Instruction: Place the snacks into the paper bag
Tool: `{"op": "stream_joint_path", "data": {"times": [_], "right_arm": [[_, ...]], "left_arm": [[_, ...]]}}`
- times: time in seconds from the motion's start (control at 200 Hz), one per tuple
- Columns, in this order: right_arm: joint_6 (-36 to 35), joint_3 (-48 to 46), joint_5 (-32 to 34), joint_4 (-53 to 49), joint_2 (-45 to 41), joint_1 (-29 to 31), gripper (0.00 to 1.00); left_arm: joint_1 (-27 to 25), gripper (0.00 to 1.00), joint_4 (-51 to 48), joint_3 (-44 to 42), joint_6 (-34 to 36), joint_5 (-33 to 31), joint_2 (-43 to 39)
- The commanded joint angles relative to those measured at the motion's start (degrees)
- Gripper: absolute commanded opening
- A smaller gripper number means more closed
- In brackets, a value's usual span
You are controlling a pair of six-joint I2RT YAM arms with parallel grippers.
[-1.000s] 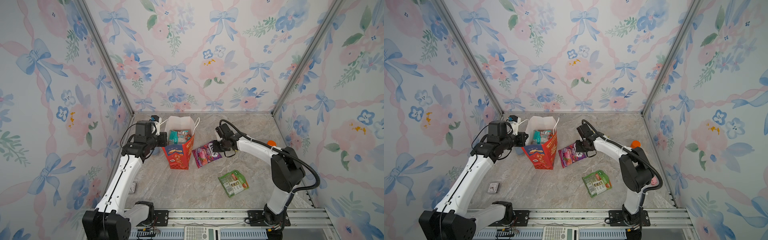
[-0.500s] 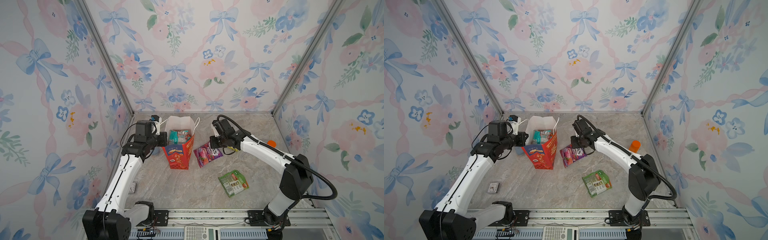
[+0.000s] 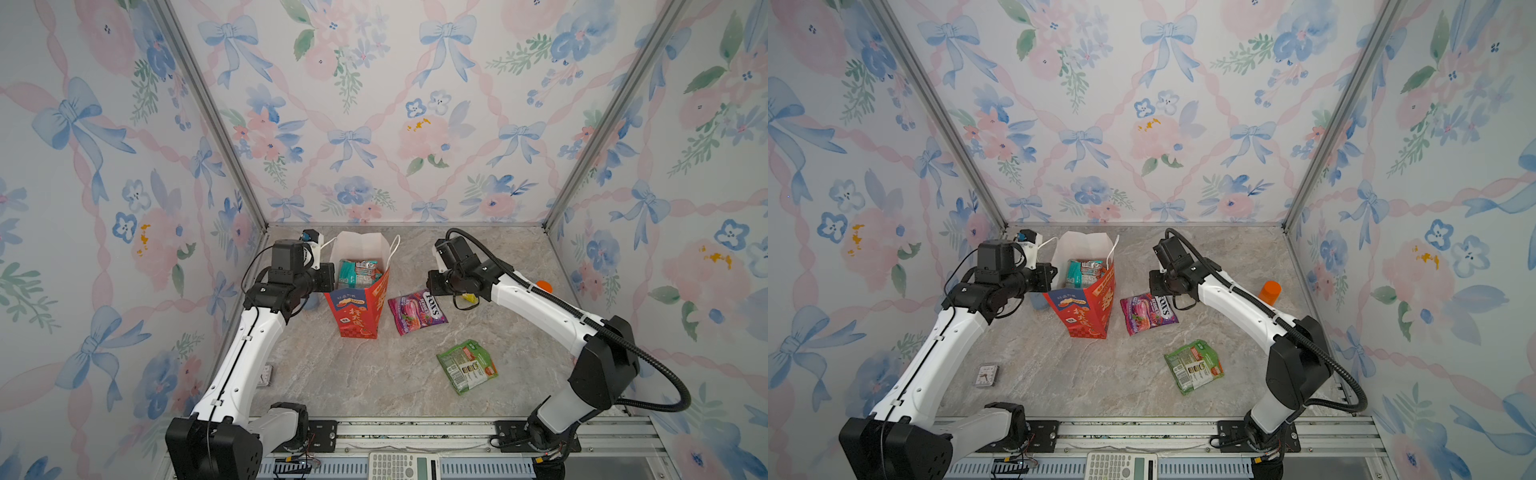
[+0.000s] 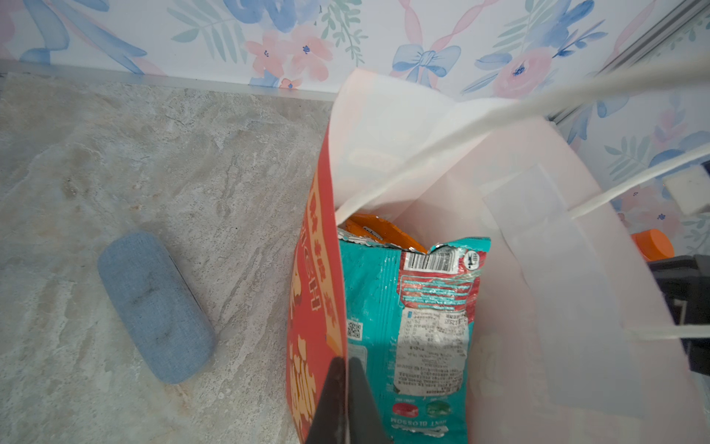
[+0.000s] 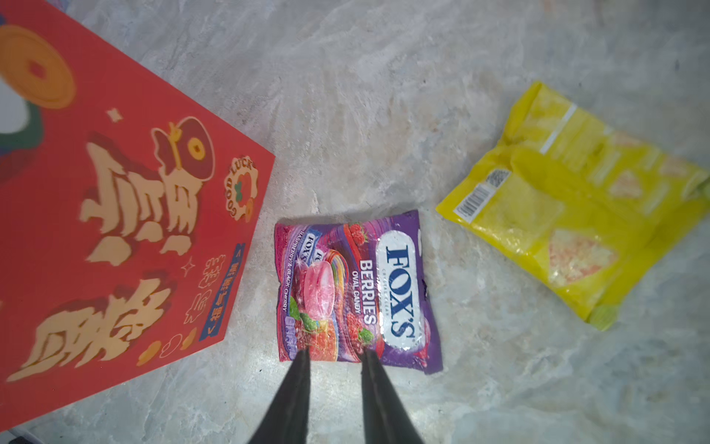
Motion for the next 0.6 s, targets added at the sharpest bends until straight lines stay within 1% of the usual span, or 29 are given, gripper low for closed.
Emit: {"op": "stream_joint_path", "data": {"times": [0.0, 0.05, 0.125, 0.18, 0.26, 0.39, 0.595], "right_arm": [[10.9, -9.13, -2.23, 5.7, -4.83, -0.56, 0.4], [14.84, -14.03, -1.52, 9.28, -7.35, -0.33, 0.47], [20.41, -20.37, -0.91, 14.39, -10.54, -0.09, 0.53], [23.59, -23.26, 0.03, 16.1, -12.1, 0.13, 0.56], [26.04, -25.84, 1.82, 16.84, -13.39, 0.54, 0.59], [30.88, -30.08, 1.96, 21.44, -13.81, 0.55, 0.6], [35.56, -32.48, 1.31, 26.07, -11.79, 0.71, 0.6]], "left_arm": [[-0.29, 0.0, 1.49, 1.29, -0.04, 1.12, 0.08], [-0.31, 0.0, 1.55, 1.27, -0.08, 1.12, 0.07], [-0.24, 0.0, 1.5, 1.29, -0.03, 1.25, 0.24], [-0.26, 0.0, 1.45, 1.43, -0.03, 1.28, 0.23], [-0.3, 0.0, 1.55, 1.29, 0.12, 1.32, 0.22], [-0.35, 0.0, 1.5, 1.21, 0.14, 1.28, 0.12], [-0.35, 0.0, 1.56, 0.81, 0.14, 1.1, -0.36]]}}
